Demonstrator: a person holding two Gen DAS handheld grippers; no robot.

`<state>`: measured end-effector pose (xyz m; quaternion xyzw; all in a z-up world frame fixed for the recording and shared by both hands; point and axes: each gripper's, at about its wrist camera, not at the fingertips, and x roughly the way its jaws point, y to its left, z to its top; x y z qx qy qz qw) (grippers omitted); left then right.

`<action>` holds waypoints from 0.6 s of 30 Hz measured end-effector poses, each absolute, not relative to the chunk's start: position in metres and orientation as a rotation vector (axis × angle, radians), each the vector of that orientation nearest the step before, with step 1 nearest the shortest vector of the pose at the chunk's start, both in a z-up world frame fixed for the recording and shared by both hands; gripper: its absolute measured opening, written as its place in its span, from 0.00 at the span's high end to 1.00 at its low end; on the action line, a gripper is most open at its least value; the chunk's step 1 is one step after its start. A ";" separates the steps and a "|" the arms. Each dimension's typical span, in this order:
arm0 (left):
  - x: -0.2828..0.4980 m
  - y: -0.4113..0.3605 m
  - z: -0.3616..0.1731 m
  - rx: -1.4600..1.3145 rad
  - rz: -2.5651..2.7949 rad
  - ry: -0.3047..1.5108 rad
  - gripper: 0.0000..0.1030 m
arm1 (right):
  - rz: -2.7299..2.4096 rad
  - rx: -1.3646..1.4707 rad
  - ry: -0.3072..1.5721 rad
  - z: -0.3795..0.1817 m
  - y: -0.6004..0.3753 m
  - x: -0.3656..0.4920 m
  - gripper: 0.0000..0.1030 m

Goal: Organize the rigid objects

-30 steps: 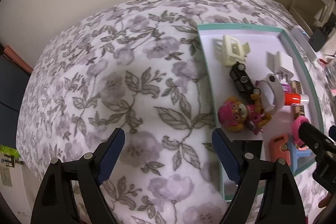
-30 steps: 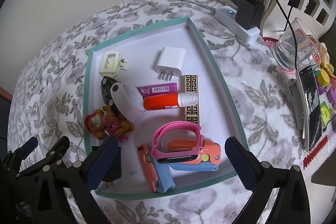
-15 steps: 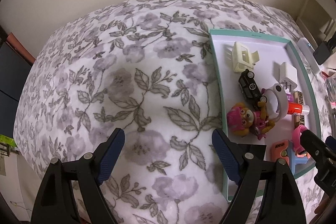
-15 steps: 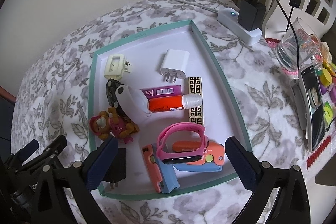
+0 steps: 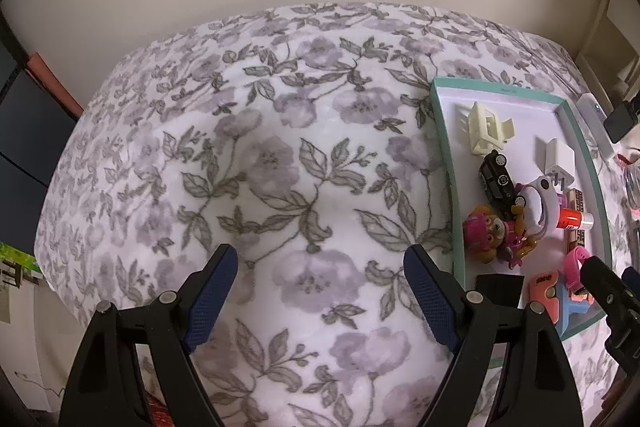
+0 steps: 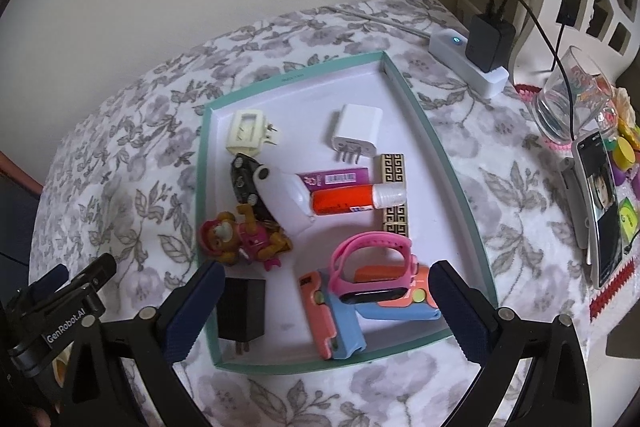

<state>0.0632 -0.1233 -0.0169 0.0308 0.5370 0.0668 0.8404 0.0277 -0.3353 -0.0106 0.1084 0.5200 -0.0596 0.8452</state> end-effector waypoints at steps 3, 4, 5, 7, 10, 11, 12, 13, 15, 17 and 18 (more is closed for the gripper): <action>0.058 -0.118 -0.011 0.071 0.141 1.130 0.17 | -0.113 0.218 1.082 -0.006 -0.328 0.025 0.00; 0.056 -0.115 -0.010 0.071 0.145 1.131 0.17 | -0.109 0.214 1.078 -0.004 -0.326 0.025 0.00; 0.055 -0.113 -0.009 0.070 0.149 1.132 0.17 | -0.105 0.210 1.075 -0.003 -0.323 0.024 0.00; 0.051 -0.106 -0.006 0.063 0.160 1.132 0.17 | -0.098 0.200 1.074 -0.001 -0.318 0.023 0.00; 0.046 -0.099 -0.005 0.046 0.165 1.134 0.17 | -0.087 0.179 1.075 0.000 -0.308 0.022 0.00; 0.043 -0.096 -0.004 0.038 0.164 1.134 0.17 | -0.080 0.173 1.076 0.000 -0.305 0.021 0.00; 0.041 -0.094 -0.003 0.034 0.162 1.133 0.17 | -0.073 0.167 1.078 0.000 -0.302 0.021 0.00; 0.039 -0.092 -0.003 0.033 0.161 1.132 0.17 | -0.068 0.162 1.081 -0.001 -0.300 0.021 0.00; 0.035 -0.091 -0.003 0.038 0.162 1.129 0.17 | -0.063 0.148 1.086 -0.001 -0.295 0.020 0.00; 0.031 -0.088 -0.003 0.041 0.163 1.129 0.17 | -0.060 0.133 1.091 -0.002 -0.290 0.018 0.00; 0.030 -0.087 -0.004 0.041 0.163 1.130 0.17 | -0.058 0.127 1.094 -0.002 -0.288 0.017 0.00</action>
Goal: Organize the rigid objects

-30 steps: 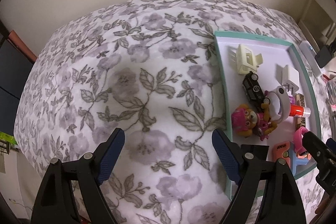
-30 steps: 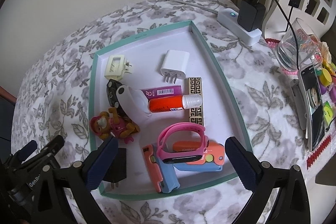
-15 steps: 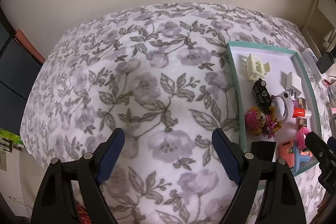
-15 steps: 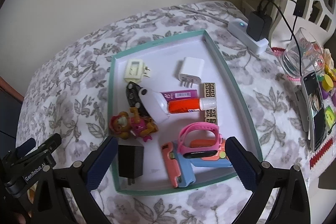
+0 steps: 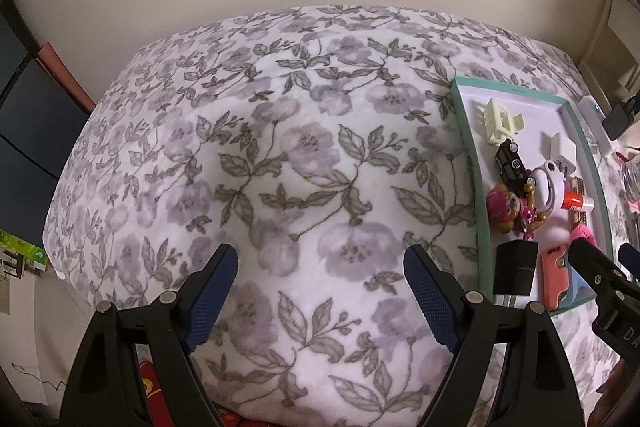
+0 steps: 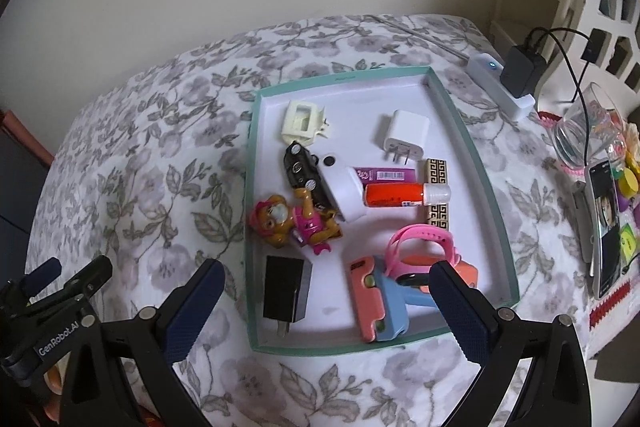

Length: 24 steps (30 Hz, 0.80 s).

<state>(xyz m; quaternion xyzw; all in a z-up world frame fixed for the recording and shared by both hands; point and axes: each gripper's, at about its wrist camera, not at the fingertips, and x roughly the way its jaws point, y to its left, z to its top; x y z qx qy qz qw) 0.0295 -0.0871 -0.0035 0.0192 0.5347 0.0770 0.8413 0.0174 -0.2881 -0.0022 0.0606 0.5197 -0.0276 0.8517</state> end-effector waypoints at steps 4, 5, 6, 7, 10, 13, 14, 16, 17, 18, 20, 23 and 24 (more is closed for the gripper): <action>0.023 -0.083 -0.005 0.032 0.159 1.130 0.17 | -0.056 0.107 1.101 -0.003 -0.282 0.013 0.00; 0.021 -0.082 -0.005 0.028 0.157 1.131 0.17 | -0.053 0.104 1.101 -0.003 -0.281 0.012 0.00; 0.020 -0.081 -0.006 0.023 0.153 1.134 0.17 | -0.051 0.102 1.100 -0.003 -0.280 0.011 0.00; 0.018 -0.080 -0.007 0.021 0.152 1.136 0.17 | -0.049 0.100 1.098 -0.002 -0.279 0.010 0.00; 0.013 -0.078 -0.007 0.024 0.158 1.128 0.17 | -0.043 0.096 1.095 -0.001 -0.275 0.006 0.00; 0.009 -0.075 -0.005 0.021 0.161 1.119 0.17 | -0.044 0.085 1.090 0.001 -0.271 0.002 0.00; 0.008 -0.074 -0.005 0.020 0.163 1.118 0.17 | -0.045 0.082 1.089 0.001 -0.270 0.001 0.00; 0.005 -0.073 -0.005 0.020 0.165 1.115 0.17 | -0.044 0.079 1.088 0.002 -0.269 -0.001 0.00; 0.005 -0.072 -0.005 0.019 0.166 1.114 0.17 | -0.043 0.078 1.087 0.002 -0.269 -0.002 0.00; 0.004 -0.071 -0.005 0.019 0.167 1.114 0.17 | -0.042 0.078 1.086 0.003 -0.269 -0.003 0.00; 0.002 -0.070 -0.004 0.016 0.167 1.111 0.17 | -0.042 0.075 1.083 0.003 -0.268 -0.005 0.00; 0.000 -0.069 -0.003 0.011 0.168 1.104 0.17 | -0.043 0.073 1.081 0.004 -0.267 -0.007 0.00; -0.001 -0.069 -0.003 0.009 0.168 1.103 0.17 | -0.044 0.072 1.081 0.004 -0.267 -0.007 0.00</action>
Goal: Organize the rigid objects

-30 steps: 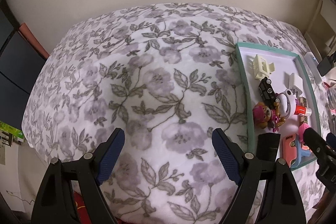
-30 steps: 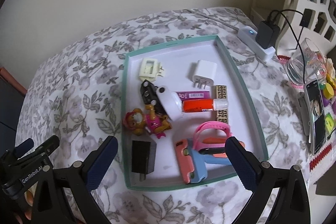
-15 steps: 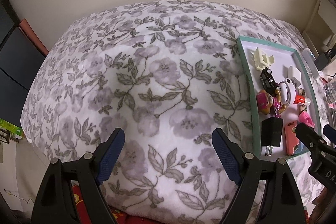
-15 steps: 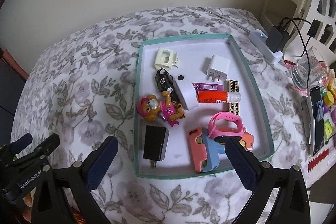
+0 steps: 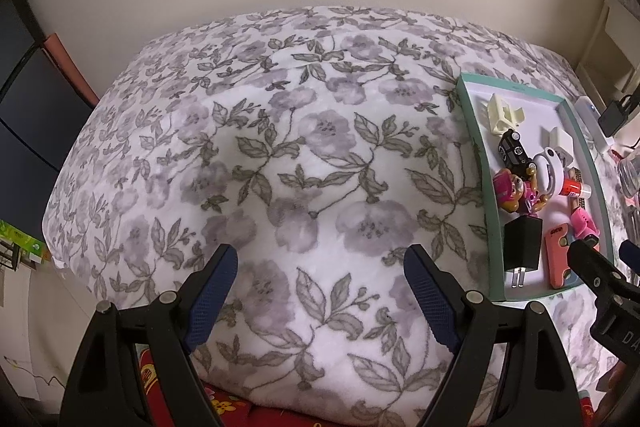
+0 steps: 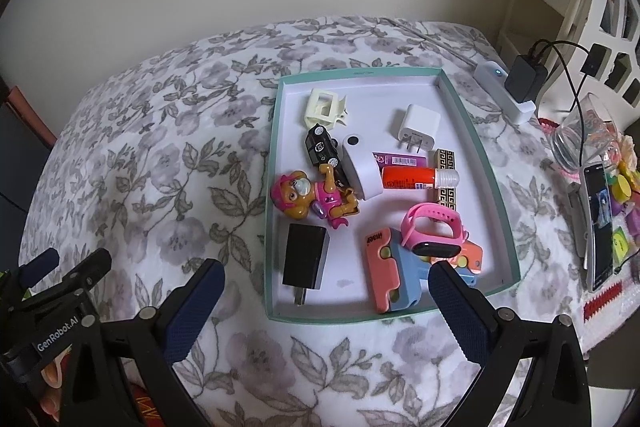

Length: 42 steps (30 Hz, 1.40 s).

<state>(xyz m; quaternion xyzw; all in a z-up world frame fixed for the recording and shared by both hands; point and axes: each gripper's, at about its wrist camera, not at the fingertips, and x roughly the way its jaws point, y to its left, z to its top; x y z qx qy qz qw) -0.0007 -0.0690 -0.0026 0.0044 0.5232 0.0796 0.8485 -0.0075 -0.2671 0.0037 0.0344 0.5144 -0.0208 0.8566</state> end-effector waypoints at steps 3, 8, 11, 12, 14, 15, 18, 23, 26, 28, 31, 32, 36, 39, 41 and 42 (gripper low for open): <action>-0.003 -0.068 -0.002 0.004 0.169 1.100 0.17 | -0.046 0.072 1.080 0.004 -0.266 -0.009 0.00; -0.004 -0.066 -0.002 -0.009 0.171 1.101 0.17 | -0.052 0.070 1.088 0.003 -0.268 -0.010 0.00; -0.004 -0.067 -0.002 -0.008 0.172 1.101 0.17 | -0.053 0.071 1.087 0.003 -0.268 -0.010 0.00; -0.004 -0.067 -0.001 -0.009 0.173 1.101 0.17 | -0.052 0.070 1.088 0.003 -0.268 -0.010 0.00; -0.003 -0.067 -0.001 -0.011 0.174 1.101 0.17 | -0.052 0.069 1.088 0.004 -0.268 -0.010 0.00; -0.003 -0.067 -0.001 -0.011 0.174 1.101 0.17 | -0.052 0.069 1.088 0.004 -0.269 -0.010 0.00; -0.003 -0.067 -0.002 -0.010 0.173 1.102 0.17 | -0.052 0.069 1.087 0.004 -0.268 -0.009 0.00; -0.003 -0.067 -0.002 -0.010 0.174 1.101 0.17 | -0.054 0.066 1.087 0.005 -0.269 -0.008 0.00; -0.003 -0.067 -0.002 -0.010 0.173 1.102 0.17 | -0.051 0.065 1.087 0.005 -0.269 -0.007 0.00; -0.003 -0.067 -0.002 -0.009 0.174 1.102 0.17 | -0.053 0.064 1.088 0.005 -0.268 -0.008 0.00; -0.003 -0.067 -0.001 -0.009 0.175 1.101 0.17 | -0.055 0.060 1.093 0.005 -0.267 -0.007 0.00; -0.003 -0.067 -0.001 -0.009 0.174 1.100 0.17 | -0.055 0.056 1.093 0.005 -0.266 -0.006 0.00; -0.002 -0.068 -0.001 -0.007 0.173 1.101 0.17 | -0.055 0.058 1.092 0.005 -0.266 -0.007 0.00; -0.002 -0.068 -0.001 -0.006 0.173 1.100 0.17 | -0.056 0.057 1.094 0.005 -0.266 -0.006 0.00; -0.002 -0.067 -0.001 -0.004 0.172 1.100 0.17 | -0.056 0.053 1.096 0.005 -0.266 -0.006 0.00; -0.002 -0.067 -0.001 -0.004 0.172 1.100 0.17 | -0.056 0.051 1.097 0.005 -0.266 -0.005 0.00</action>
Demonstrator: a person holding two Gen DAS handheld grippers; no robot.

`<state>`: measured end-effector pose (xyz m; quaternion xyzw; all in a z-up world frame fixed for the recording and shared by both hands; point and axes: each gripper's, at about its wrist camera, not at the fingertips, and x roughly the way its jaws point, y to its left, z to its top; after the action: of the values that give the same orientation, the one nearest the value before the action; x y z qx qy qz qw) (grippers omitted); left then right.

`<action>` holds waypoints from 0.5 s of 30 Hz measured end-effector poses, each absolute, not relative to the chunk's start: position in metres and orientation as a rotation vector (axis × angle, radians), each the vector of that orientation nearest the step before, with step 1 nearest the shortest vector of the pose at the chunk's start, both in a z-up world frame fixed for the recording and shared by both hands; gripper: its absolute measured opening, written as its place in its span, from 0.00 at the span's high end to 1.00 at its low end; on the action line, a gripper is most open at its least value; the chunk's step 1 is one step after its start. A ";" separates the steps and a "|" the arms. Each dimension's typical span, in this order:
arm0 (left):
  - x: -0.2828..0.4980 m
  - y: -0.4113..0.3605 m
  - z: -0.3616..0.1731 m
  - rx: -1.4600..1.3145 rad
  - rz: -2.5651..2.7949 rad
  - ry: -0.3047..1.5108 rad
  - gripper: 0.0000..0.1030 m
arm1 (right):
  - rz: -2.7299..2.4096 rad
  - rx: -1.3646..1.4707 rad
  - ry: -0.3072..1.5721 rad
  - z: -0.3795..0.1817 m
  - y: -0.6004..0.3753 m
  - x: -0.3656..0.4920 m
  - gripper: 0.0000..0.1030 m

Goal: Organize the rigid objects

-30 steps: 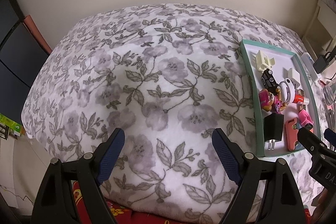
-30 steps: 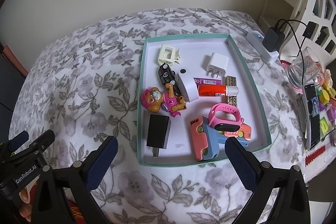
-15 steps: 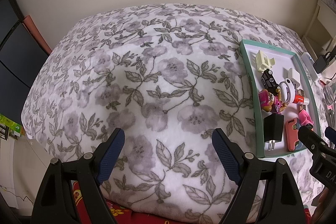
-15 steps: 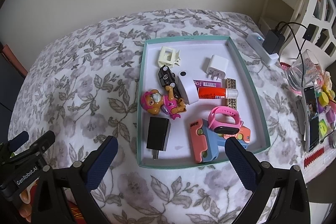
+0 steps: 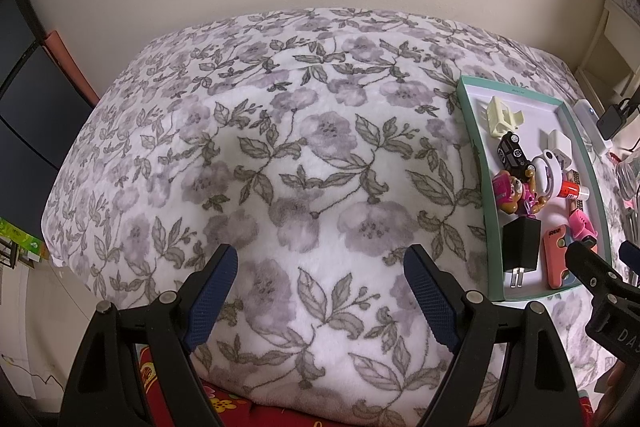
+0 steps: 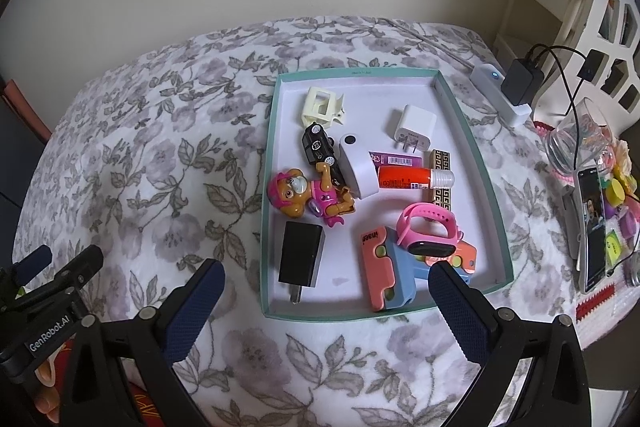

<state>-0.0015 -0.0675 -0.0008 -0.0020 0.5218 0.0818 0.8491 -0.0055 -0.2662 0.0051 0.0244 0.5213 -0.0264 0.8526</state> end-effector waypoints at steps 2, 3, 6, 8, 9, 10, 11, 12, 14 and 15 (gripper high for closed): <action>-0.002 -0.068 -0.001 -0.005 0.173 1.099 0.17 | -0.055 0.048 1.098 0.005 -0.266 -0.005 0.00; -0.002 -0.068 -0.001 -0.004 0.173 1.099 0.17 | -0.055 0.048 1.097 0.004 -0.265 -0.006 0.00; -0.002 -0.068 -0.001 -0.004 0.173 1.099 0.17 | -0.055 0.048 1.098 0.005 -0.266 -0.005 0.00; -0.002 -0.068 -0.001 -0.005 0.173 1.099 0.17 | -0.056 0.048 1.099 0.005 -0.265 -0.005 0.00; -0.002 -0.068 -0.001 -0.005 0.173 1.099 0.17 | -0.056 0.046 1.100 0.004 -0.265 -0.006 0.00; -0.002 -0.068 -0.001 -0.005 0.173 1.099 0.17 | -0.055 0.044 1.101 0.004 -0.266 -0.005 0.00; -0.002 -0.068 -0.001 -0.005 0.173 1.099 0.17 | -0.055 0.042 1.102 0.003 -0.266 -0.006 0.00; -0.002 -0.068 -0.001 -0.005 0.173 1.099 0.17 | -0.055 0.042 1.101 0.003 -0.266 -0.005 0.00; -0.002 -0.068 -0.001 -0.005 0.173 1.099 0.17 | -0.055 0.043 1.101 0.003 -0.265 -0.005 0.00; -0.002 -0.068 -0.001 -0.005 0.173 1.099 0.17 | -0.056 0.043 1.102 0.004 -0.265 -0.005 0.00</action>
<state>-0.0022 -0.0684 -0.0008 -0.0023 0.5216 0.0822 0.8492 -0.0053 -0.2649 0.0036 0.0203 0.5232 -0.0266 0.8515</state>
